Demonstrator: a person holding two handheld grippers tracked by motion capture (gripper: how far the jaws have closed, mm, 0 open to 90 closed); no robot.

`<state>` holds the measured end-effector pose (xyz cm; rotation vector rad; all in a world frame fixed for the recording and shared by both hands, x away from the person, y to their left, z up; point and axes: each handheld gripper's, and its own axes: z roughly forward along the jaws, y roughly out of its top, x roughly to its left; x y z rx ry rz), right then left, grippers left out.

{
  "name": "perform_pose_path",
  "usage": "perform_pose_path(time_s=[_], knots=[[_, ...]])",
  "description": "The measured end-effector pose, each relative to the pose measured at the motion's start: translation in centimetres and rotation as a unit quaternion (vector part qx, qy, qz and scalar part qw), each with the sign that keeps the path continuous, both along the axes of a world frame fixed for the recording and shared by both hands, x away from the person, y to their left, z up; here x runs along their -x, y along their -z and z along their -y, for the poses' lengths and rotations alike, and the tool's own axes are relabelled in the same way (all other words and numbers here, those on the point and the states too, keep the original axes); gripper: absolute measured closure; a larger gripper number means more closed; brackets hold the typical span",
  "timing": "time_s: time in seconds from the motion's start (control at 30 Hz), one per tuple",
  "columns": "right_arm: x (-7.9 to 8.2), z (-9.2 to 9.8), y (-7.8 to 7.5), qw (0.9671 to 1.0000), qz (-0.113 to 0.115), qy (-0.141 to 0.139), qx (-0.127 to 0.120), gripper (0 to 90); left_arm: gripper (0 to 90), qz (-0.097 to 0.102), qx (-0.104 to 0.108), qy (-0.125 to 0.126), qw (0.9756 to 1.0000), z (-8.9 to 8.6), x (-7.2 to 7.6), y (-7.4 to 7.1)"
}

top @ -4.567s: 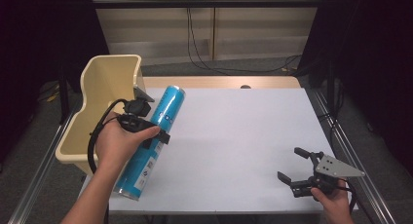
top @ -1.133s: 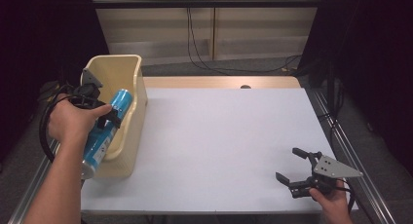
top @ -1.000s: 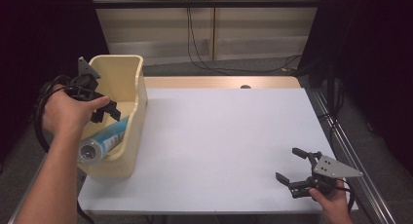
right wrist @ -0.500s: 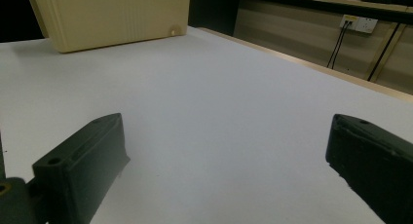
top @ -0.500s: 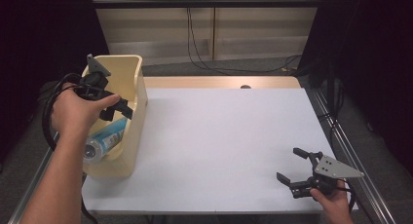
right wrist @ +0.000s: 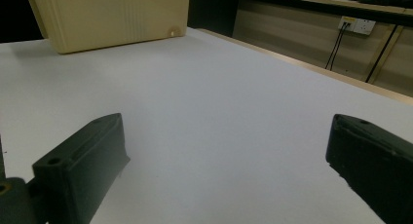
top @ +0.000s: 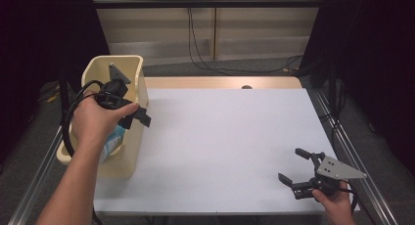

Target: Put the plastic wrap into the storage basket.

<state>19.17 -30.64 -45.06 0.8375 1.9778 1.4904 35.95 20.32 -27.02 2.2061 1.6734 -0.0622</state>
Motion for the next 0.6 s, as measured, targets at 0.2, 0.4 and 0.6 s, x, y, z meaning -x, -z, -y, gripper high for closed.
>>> perform_pose_path(time_s=[0.2,0.4,0.6], knots=[[0.0,-0.1,0.0,1.0000,-0.001,-0.003,0.000,0.8,15.4,0.003,0.005,0.016,0.9999,1.2,0.2,0.3],[0.1,-0.1,0.0,1.0000,0.000,-0.003,0.000,0.8,15.1,0.001,0.011,0.032,0.9994,2.4,0.3,0.9],[0.1,-0.1,-0.1,1.0000,0.001,-0.002,0.001,0.8,14.1,0.000,0.012,0.042,0.9991,3.4,0.5,1.9]])
